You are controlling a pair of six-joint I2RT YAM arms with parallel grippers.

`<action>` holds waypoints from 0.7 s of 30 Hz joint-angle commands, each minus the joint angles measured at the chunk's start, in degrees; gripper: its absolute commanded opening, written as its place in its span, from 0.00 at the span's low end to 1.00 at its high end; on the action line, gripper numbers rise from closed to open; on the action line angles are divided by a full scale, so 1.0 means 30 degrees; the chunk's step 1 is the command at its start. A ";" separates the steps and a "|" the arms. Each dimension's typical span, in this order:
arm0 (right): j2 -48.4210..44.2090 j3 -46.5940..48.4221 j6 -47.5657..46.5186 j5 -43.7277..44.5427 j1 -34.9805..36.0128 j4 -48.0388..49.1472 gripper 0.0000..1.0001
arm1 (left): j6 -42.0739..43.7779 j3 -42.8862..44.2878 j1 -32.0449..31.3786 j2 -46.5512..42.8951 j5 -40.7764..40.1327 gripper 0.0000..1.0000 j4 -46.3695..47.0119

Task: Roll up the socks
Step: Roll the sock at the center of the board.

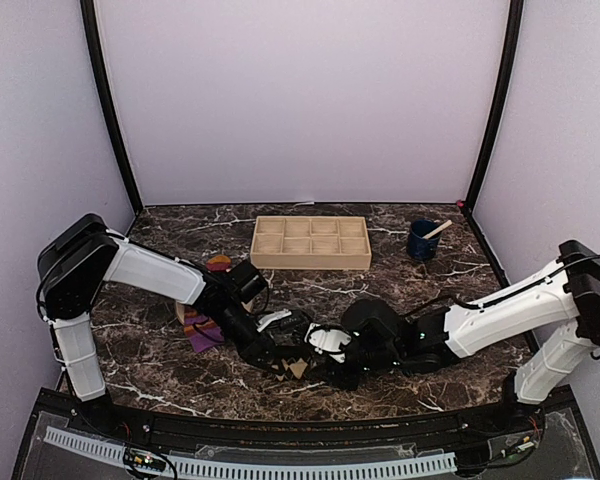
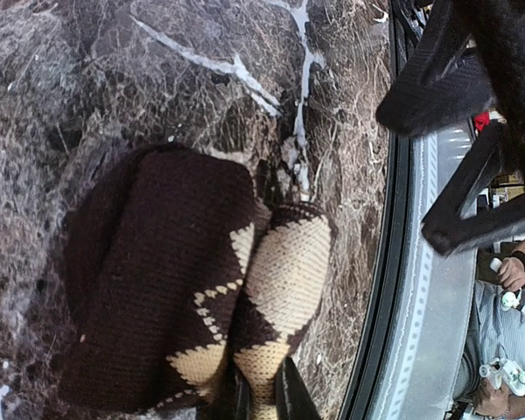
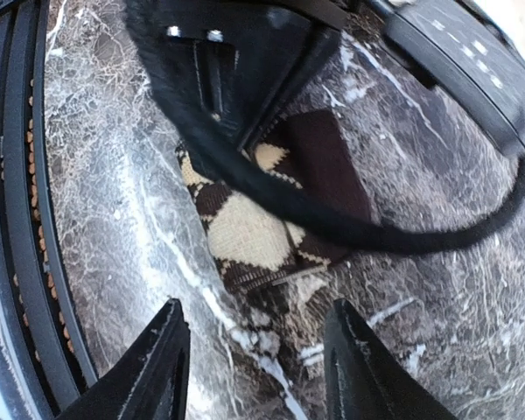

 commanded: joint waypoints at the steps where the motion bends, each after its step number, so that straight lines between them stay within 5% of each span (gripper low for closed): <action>1: 0.1342 0.1270 -0.2043 0.2354 0.1187 -0.0160 0.51 | 0.0500 0.0063 0.0088 0.0493 -0.0194 0.00 -0.1454; 21: 0.4456 0.3590 -0.5092 0.5292 0.2370 -0.1005 0.55 | 0.0851 0.0136 0.0090 0.0918 0.0363 0.00 -0.1872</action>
